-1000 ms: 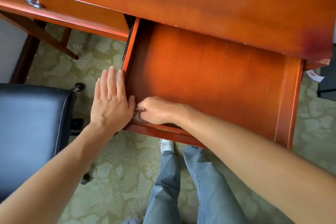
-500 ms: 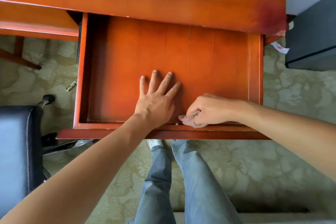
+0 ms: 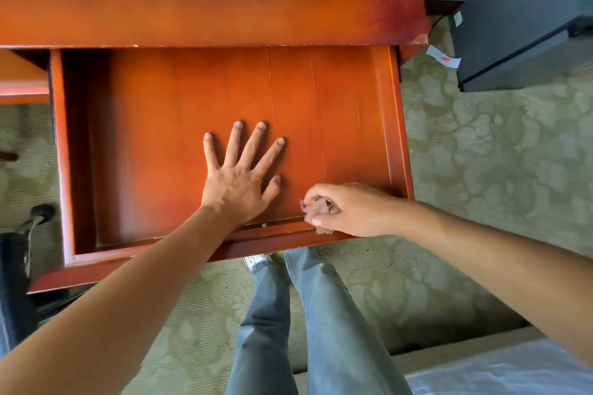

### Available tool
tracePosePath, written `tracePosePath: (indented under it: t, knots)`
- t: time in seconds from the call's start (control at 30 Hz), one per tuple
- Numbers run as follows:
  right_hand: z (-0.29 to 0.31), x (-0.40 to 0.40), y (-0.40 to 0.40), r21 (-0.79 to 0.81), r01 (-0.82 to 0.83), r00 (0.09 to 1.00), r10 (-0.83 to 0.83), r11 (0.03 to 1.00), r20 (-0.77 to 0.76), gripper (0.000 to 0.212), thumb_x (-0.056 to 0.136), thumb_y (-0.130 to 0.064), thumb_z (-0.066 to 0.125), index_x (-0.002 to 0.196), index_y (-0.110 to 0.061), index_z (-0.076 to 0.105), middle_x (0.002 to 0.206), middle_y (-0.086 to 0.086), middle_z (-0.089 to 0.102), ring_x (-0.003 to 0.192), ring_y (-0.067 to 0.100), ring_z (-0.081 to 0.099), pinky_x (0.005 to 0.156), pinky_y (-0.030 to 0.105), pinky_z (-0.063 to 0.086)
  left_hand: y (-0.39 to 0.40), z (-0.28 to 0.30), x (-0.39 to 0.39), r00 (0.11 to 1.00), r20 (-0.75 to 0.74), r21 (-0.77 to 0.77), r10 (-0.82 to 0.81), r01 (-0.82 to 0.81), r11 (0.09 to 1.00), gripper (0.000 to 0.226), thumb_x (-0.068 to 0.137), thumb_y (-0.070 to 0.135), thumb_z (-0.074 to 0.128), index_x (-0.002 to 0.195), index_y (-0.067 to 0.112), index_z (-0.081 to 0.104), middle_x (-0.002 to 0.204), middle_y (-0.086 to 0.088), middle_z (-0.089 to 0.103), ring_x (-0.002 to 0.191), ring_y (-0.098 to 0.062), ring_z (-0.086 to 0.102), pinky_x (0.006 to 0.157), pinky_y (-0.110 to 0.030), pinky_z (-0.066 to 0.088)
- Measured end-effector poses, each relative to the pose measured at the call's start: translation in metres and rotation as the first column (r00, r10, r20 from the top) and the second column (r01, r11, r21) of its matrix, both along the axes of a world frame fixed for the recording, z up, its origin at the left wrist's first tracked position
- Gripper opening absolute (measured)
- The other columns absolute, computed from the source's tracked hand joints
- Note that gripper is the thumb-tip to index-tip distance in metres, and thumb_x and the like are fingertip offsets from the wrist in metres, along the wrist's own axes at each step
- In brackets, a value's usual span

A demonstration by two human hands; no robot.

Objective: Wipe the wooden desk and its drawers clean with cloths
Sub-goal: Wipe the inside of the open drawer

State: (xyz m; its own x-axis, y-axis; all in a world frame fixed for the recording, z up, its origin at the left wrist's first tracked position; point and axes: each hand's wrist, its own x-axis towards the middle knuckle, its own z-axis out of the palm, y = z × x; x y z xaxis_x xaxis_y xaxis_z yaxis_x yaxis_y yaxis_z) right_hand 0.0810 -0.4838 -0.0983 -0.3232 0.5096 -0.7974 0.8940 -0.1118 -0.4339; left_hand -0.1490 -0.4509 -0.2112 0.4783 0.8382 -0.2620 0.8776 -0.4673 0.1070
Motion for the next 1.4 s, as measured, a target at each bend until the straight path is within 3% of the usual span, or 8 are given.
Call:
tracePosePath:
  t: [0.23,0.4,0.57,0.8,1.07,1.23,1.33,1.4]
  knots:
    - [0.005,0.078,0.020,-0.028,-0.205,0.976,0.207,0.978,0.063,0.031,0.097,-0.008,0.055,0.070,-0.023,0.059,0.072,-0.014,0.058,0.067,0.004,0.057,0.080,0.027,0.051,0.010,-0.008,-0.018,0.996,0.081,0.141,0.043,-0.054,0.989,0.073,0.097,0.066,0.031,0.164,0.039,0.021,0.173,-0.011,0.011,0.159,-0.037,0.011,0.116,-0.077,0.001]
    - [-0.005,0.084,0.045,0.271,-0.716,0.695,0.618,0.644,0.368,0.017,0.091,0.000,0.061,0.092,-0.016,0.056,0.081,-0.002,0.049,0.084,0.019,0.042,0.066,0.036,0.045,0.008,-0.008,-0.015,0.995,0.060,0.135,0.074,-0.081,0.988,0.076,0.095,0.070,0.028,0.165,0.040,0.017,0.174,-0.011,0.009,0.159,-0.040,0.004,0.116,-0.079,0.002]
    - [-0.027,0.095,0.135,0.525,-0.751,0.658,0.384,0.402,0.647,0.021,0.074,0.007,0.075,0.087,-0.004,0.064,0.082,0.008,0.052,0.087,0.026,0.043,0.084,0.046,0.048,0.007,-0.011,-0.018,0.994,0.079,0.169,0.081,-0.093,0.981,0.075,0.096,0.069,0.030,0.164,0.041,0.019,0.174,-0.011,0.012,0.160,-0.038,0.005,0.117,-0.077,0.002]
    - [-0.039,0.112,0.115,0.578,-0.694,0.694,0.187,0.430,0.695,0.057,0.090,-0.007,0.058,0.144,0.005,0.044,0.136,0.021,0.050,0.133,0.038,0.040,0.121,0.051,0.029,0.007,-0.013,-0.020,0.990,0.112,0.190,0.082,-0.103,0.976,0.072,0.097,0.067,0.030,0.164,0.041,0.020,0.174,-0.009,0.013,0.160,-0.036,0.004,0.119,-0.076,0.002]
    - [-0.011,0.123,0.001,0.383,-0.740,0.671,0.650,0.554,0.357,0.029,0.093,-0.010,0.066,0.121,-0.016,0.070,0.118,0.000,0.065,0.112,0.021,0.057,0.106,0.044,0.048,0.008,-0.015,-0.020,0.993,0.074,0.198,0.089,-0.102,0.975,0.073,0.098,0.070,0.025,0.164,0.041,0.015,0.174,-0.006,0.008,0.161,-0.035,0.001,0.119,-0.076,0.004]
    - [-0.039,0.100,0.109,0.646,-0.563,0.806,0.172,0.516,0.566,0.030,0.094,-0.008,0.051,0.123,-0.005,0.058,0.118,0.013,0.054,0.110,0.032,0.044,0.090,0.047,0.046,0.009,-0.015,-0.019,0.995,0.051,0.189,0.091,-0.099,0.977,0.073,0.098,0.069,0.024,0.165,0.042,0.013,0.175,-0.006,0.007,0.161,-0.035,0.000,0.119,-0.076,0.003]
    - [-0.062,0.039,0.139,0.835,-0.092,0.890,-0.332,0.542,0.313,0.034,0.093,0.000,0.061,0.126,-0.007,0.054,0.120,0.013,0.056,0.112,0.033,0.048,0.090,0.048,0.049,0.008,-0.013,-0.018,0.994,0.051,0.188,0.095,-0.103,0.977,0.075,0.097,0.068,0.026,0.165,0.039,0.014,0.175,-0.006,0.007,0.161,-0.034,0.001,0.119,-0.075,0.003]
    - [-0.069,-0.015,0.137,0.874,0.315,0.798,-0.602,0.371,-0.033,0.018,0.095,-0.008,0.065,0.113,-0.006,0.060,0.117,0.013,0.058,0.109,0.031,0.054,0.093,0.046,0.050,0.009,-0.012,-0.018,0.990,0.088,0.198,0.112,-0.128,0.972,0.075,0.097,0.064,0.032,0.165,0.033,0.022,0.174,-0.006,0.013,0.161,-0.031,0.006,0.121,-0.073,0.004]
